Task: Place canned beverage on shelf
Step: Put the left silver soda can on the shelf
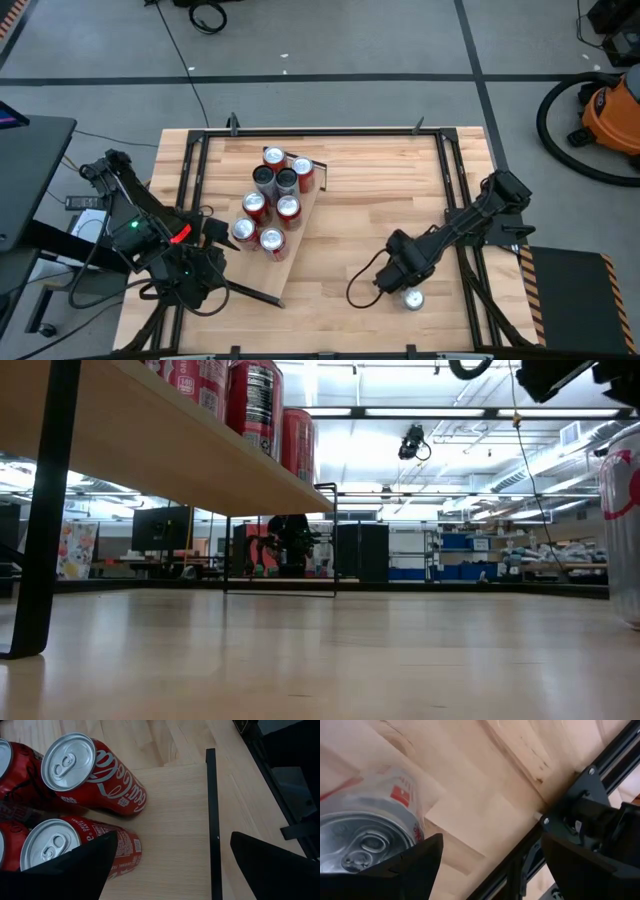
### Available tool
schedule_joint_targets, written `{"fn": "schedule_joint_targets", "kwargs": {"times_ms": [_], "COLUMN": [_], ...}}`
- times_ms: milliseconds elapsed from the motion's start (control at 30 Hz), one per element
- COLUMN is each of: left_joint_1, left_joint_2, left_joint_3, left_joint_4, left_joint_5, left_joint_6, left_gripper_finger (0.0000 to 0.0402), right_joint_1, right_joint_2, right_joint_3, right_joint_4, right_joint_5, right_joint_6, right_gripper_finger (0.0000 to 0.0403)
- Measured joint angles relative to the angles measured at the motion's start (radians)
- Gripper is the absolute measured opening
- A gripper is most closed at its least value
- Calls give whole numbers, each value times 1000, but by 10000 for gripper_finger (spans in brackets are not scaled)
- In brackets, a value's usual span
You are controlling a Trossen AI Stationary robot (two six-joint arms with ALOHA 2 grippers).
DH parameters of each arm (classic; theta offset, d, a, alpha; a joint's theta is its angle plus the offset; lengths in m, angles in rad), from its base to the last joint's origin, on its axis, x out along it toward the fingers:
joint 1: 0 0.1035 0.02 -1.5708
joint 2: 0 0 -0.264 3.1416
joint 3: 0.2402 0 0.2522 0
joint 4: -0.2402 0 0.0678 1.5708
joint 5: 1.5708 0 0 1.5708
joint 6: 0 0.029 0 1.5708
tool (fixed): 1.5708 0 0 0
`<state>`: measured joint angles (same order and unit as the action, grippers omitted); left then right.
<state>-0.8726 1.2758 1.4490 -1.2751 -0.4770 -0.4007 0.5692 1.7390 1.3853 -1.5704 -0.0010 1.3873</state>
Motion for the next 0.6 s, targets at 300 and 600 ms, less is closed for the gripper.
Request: {"fn": "schedule_joint_targets", "kwargs": {"times_ms": [300,600], "left_joint_1": [0,0], "left_joint_2": [0,0], "left_joint_3": [0,0], "left_joint_4": [0,0], "left_joint_5": [0,0], "left_joint_6": [0,0], "left_gripper_finger": [400,400], "right_joint_1": [25,10], "right_joint_2": [0,6], "right_joint_3": [0,0], "right_joint_4": [97,201], "right_joint_5": [-30,-44], "right_joint_6": [64,88], "right_gripper_finger": [346,346]}}
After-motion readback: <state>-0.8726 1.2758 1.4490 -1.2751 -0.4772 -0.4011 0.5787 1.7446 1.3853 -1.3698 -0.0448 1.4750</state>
